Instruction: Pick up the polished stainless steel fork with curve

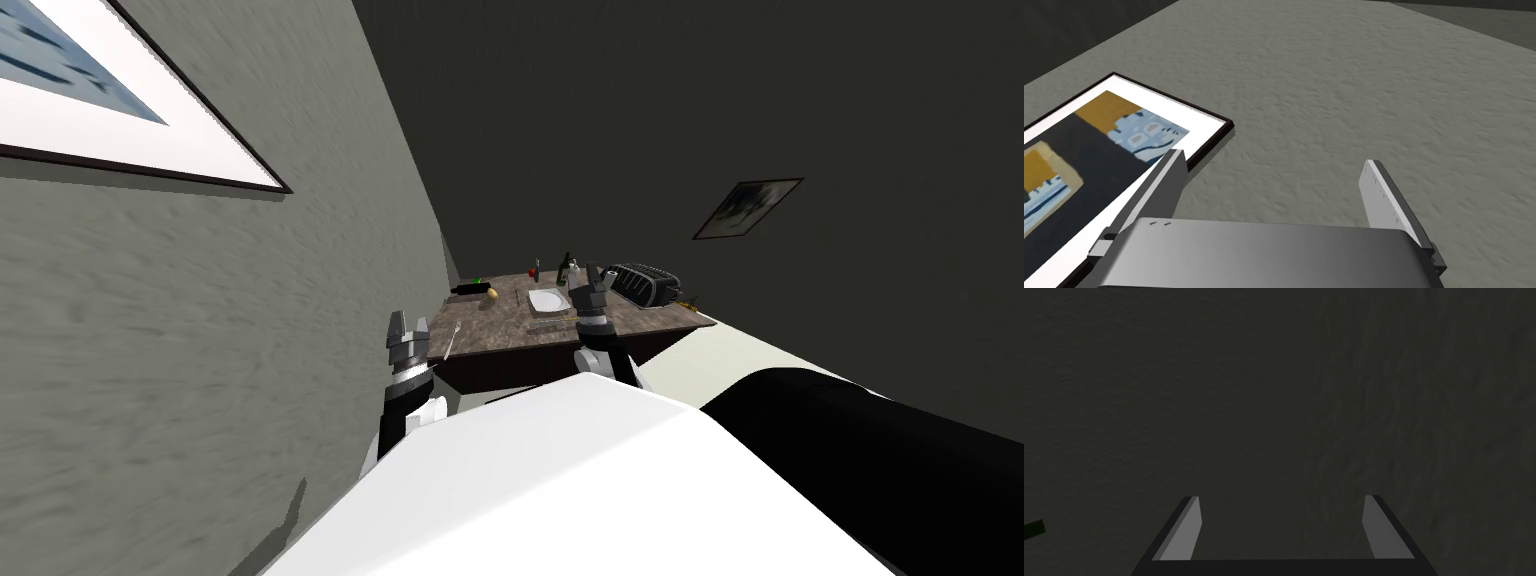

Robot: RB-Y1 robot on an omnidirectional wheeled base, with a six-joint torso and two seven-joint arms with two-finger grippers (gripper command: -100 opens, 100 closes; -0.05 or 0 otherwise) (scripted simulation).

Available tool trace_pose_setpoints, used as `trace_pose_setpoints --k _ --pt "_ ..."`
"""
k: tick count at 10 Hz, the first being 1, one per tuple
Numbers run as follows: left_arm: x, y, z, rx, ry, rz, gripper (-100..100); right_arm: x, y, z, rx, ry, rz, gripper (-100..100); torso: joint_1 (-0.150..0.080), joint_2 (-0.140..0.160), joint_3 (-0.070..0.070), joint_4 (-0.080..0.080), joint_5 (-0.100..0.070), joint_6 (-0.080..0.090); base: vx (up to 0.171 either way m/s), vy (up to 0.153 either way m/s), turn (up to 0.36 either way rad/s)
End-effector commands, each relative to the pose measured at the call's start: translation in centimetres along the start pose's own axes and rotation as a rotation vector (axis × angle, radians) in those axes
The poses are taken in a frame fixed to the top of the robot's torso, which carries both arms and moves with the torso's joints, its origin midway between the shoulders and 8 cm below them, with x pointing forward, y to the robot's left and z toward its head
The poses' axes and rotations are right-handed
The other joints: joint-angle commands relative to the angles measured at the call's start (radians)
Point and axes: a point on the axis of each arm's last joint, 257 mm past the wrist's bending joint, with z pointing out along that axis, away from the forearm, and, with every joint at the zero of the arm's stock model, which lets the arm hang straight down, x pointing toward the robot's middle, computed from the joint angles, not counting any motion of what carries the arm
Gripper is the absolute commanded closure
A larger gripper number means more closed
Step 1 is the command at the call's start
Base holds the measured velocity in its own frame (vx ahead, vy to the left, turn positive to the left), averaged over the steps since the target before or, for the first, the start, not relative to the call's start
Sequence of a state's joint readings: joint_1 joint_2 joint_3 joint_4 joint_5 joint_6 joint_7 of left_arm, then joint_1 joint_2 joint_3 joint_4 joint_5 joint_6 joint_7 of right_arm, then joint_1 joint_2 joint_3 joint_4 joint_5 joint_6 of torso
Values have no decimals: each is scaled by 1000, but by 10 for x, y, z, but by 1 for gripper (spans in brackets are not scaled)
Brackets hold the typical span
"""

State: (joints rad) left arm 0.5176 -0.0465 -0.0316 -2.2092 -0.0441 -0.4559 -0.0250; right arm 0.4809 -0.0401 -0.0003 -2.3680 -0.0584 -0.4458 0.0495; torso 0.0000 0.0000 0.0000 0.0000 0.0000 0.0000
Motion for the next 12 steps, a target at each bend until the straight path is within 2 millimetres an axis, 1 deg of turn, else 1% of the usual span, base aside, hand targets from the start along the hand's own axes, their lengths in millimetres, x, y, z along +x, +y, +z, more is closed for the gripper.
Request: trace_pose_setpoints --k 1,3,4,6,7,8,9,11,12 --pt "2 5 -3 -19 36 2 -100 0 0 0 0 0 0 0 0 0 0 0 0 0 -21 -20 32" --pt "5 15 -9 -58 80 -16 -100 0 0 0 0 0 0 0 -2 2 1 0 0 0 -44 -40 46" --pt "6 15 -9 -58 92 -9 -100 0 0 0 0 0 0 0 -3 3 2 1 -1 0 -42 -45 16" --pt "11 27 -19 -113 139 -45 -100 0 0 0 0 0 0 0 -3 3 2 1 -1 0 -41 -44 24" --pt "12 27 -19 -114 156 -36 -100 0 0 0 0 0 0 0 -3 3 2 1 -1 0 -42 -37 8" --pt "16 35 -26 -149 181 -58 -100 0 0 0 0 0 0 0 -2 3 2 1 -1 0 -53 -29 -4" --pt "16 35 -27 -150 190 -53 -100 0 0 0 0 0 0 0 -2 4 2 1 0 0 -41 -26 -1" --pt "26 54 -45 -238 240 -104 -100 0 0 0 0 0 0 0 -2 3 2 1 0 0 -49 -39 -27" --pt "27 54 -46 -240 258 -94 -100 0 0 0 0 0 0 0 -3 4 2 1 -1 0 -51 -32 -19"
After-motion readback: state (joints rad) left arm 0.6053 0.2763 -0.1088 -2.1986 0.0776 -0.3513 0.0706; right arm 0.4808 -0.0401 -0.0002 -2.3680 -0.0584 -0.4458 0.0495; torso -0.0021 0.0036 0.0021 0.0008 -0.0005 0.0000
